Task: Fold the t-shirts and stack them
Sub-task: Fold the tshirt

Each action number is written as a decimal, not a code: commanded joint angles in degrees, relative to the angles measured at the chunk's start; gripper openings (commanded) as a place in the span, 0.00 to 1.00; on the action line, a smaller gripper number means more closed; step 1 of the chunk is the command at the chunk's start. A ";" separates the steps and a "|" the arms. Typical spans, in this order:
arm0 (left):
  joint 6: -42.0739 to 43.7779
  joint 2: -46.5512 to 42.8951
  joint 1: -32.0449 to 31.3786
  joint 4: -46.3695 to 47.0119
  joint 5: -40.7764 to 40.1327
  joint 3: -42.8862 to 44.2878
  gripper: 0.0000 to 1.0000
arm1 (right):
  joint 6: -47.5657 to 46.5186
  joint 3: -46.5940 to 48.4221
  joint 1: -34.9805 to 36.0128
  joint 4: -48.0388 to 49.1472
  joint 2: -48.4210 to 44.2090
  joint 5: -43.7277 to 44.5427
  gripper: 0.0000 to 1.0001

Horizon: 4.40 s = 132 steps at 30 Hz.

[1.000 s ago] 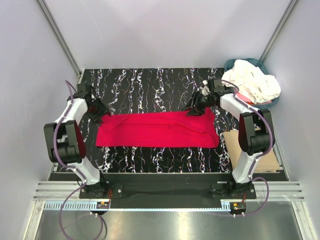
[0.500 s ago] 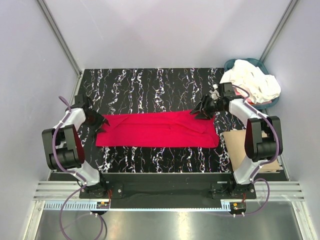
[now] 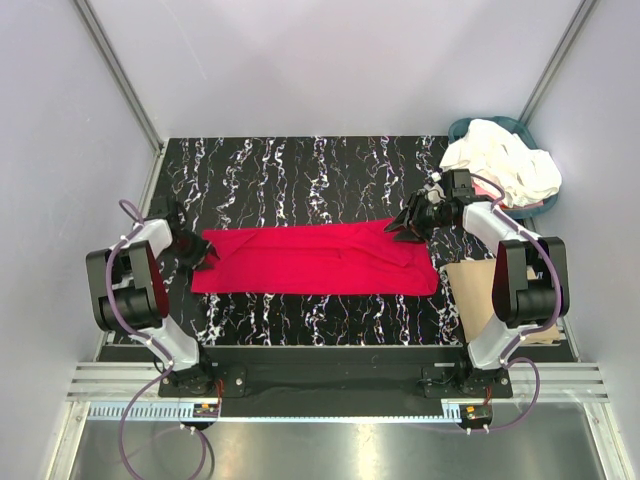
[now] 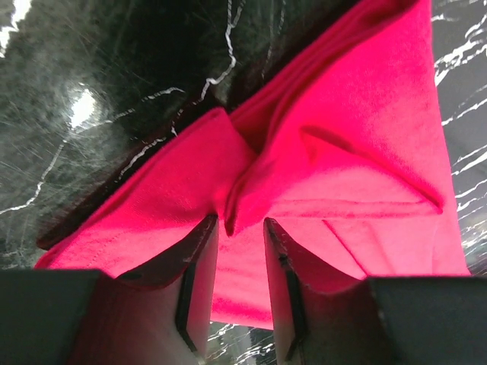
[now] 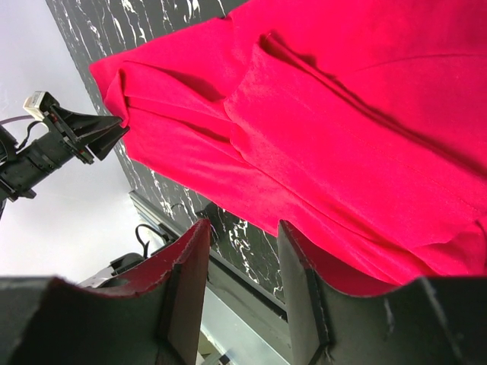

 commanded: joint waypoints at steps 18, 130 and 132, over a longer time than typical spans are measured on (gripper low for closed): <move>0.46 2.09 1.10 2.38 3.32 3.49 0.18 | 0.57 -0.73 -0.40 0.43 -3.80 0.37 0.48; 5.90 2.89 0.92 0.63 6.75 9.11 0.00 | -13.75 5.69 -4.10 -16.27 6.13 15.75 0.56; 5.73 3.24 0.92 0.36 7.02 9.64 0.02 | -13.93 6.39 -4.10 -16.36 6.74 15.66 0.56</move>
